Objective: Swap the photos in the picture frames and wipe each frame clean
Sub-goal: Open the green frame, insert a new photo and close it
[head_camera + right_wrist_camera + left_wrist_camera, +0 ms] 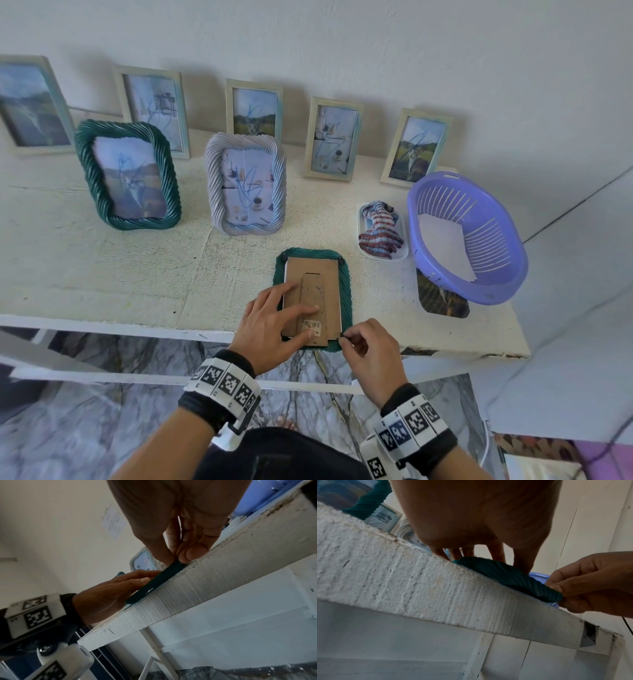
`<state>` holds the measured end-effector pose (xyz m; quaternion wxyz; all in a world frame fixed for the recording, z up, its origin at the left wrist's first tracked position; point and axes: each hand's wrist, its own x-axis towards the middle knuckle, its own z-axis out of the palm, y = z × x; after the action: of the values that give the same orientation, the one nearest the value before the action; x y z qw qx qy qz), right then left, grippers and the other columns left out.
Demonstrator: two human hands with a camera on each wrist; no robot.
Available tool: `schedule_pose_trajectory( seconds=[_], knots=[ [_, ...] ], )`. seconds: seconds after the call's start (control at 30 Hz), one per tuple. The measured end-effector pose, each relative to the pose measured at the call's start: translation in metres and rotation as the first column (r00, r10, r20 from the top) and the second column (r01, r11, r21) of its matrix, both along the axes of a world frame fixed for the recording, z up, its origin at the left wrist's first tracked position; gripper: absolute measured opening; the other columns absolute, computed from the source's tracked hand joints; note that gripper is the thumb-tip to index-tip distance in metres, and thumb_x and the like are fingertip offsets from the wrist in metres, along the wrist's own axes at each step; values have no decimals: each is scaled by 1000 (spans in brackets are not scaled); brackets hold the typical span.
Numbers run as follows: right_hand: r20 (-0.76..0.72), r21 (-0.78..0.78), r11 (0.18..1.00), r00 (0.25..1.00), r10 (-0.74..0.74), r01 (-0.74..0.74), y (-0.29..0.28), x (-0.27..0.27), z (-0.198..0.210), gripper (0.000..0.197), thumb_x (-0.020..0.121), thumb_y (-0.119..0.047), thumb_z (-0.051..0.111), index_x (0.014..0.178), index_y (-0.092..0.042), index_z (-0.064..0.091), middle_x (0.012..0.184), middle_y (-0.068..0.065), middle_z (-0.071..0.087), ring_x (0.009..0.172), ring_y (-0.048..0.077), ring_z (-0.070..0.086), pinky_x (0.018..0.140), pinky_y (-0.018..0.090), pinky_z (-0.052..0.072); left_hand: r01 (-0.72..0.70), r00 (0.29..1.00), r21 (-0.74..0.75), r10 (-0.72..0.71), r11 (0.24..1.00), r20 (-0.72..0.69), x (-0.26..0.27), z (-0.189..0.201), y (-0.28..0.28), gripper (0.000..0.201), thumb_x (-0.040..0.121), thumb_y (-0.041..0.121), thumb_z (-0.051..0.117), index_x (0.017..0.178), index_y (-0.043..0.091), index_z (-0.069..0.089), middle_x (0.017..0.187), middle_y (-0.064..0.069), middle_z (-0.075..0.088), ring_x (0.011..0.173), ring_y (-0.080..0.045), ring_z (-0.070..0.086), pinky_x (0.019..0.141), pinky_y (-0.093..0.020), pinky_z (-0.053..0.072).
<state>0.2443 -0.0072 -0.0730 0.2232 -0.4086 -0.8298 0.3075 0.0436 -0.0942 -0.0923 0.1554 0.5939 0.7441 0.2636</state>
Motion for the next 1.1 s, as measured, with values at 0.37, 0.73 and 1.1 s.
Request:
schedule_pose_trajectory(
  seconds=[0.37, 0.73, 1.1],
  knots=[
    [47, 73, 991, 993, 105, -108, 1, 1, 1, 8, 84, -10, 66, 78, -11, 62, 79, -9, 50, 65, 1, 45, 62, 5, 34, 10, 1000, 8, -10, 1000, -7, -2, -2, 0, 45, 80, 67, 47, 121, 50, 57, 150, 9, 32, 133, -17, 30, 103, -42, 33],
    [329, 226, 920, 915, 236, -319, -2, -14, 14, 41, 83, -47, 55, 118, -25, 57, 122, 4, 47, 111, 26, 43, 88, 34, 44, -9, 981, 84, -8, 996, 196, -13, 3, -1, 49, 92, 59, 38, 129, 34, 59, 144, 2, 45, 130, -17, 41, 102, -40, 41],
    [331, 212, 923, 912, 240, -320, -5, -16, 0, 41, 83, -46, 56, 119, -27, 61, 128, 4, 48, 115, 27, 43, 91, 39, 49, -11, 992, 97, -1, 995, 123, -27, 3, -50, 32, 86, 45, 53, 103, 27, 73, 124, 10, 57, 111, -5, 55, 90, -29, 49]
  ],
)
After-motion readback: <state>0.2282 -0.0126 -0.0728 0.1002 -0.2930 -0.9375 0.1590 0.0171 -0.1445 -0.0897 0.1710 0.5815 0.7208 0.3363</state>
